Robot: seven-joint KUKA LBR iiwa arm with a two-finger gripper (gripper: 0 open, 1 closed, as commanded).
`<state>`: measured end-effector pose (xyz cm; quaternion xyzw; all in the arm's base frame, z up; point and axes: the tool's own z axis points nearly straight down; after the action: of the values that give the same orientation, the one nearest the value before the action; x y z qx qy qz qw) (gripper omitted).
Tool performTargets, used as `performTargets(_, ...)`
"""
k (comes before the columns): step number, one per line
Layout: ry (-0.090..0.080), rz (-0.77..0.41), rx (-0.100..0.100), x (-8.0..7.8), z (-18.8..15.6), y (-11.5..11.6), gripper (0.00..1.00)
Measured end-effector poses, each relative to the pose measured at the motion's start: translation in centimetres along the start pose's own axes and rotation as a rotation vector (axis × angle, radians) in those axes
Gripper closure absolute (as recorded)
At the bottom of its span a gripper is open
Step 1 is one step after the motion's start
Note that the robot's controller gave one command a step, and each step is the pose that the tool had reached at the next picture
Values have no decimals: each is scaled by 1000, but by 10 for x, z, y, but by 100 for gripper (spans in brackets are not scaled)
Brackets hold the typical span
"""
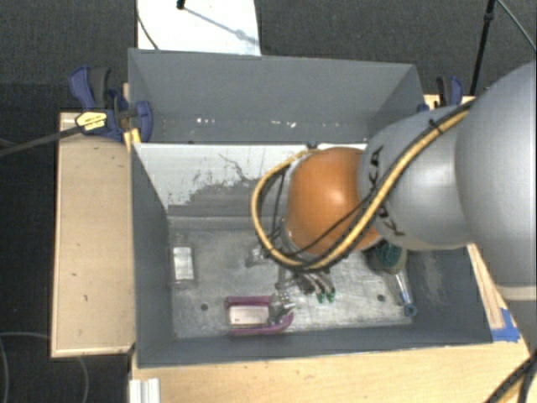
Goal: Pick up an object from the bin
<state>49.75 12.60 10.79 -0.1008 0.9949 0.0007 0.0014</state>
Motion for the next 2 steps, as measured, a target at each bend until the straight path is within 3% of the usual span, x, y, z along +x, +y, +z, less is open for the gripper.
performTargets(1, -11, -169, 3, 10, 25, 16, 0)
performTargets(2, 6, -167, 0, 16, 31, 17, 100)
